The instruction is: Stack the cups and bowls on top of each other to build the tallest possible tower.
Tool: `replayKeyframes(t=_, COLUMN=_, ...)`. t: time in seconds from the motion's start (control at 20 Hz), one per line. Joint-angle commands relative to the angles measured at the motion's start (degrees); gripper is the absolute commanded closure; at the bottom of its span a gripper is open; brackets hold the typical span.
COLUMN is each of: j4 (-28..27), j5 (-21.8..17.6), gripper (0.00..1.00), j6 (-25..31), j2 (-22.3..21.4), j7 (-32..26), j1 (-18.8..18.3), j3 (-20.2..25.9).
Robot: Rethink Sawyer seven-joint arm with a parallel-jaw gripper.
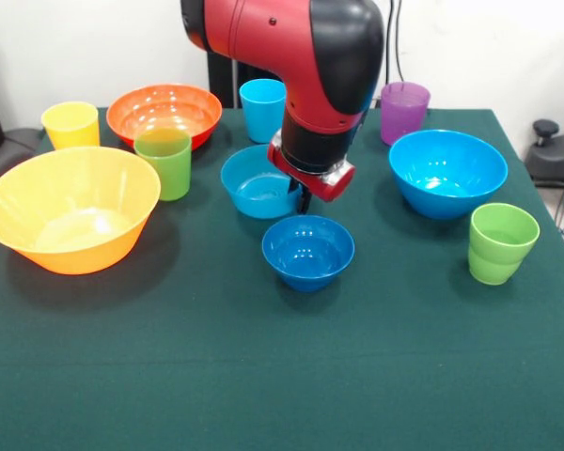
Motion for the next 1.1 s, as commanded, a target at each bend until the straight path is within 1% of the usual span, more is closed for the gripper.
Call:
replayKeyframes(t=0.05, j4=-3.01, j5=1.69, gripper=1.00, j6=6.08, j2=-0.30, j7=9.66, j1=0.83, j3=2.92)
replayKeyframes(t=0.45, j4=-2.93, j5=2.06, gripper=1.00, j6=6.67, j2=-0.90, j7=9.17, j1=0.32, j3=3.22)
replayKeyframes(t=0.8, j4=-4.63, j5=2.39, gripper=1.00, j6=8.66, j2=-0.90, j7=9.89, j1=0.90, j3=2.73)
replayKeyframes(t=1.1, j4=-3.45, j5=2.91, gripper=1.00, j6=7.92, j2=-1.58, j7=10.37, j1=1.22, j3=2.97)
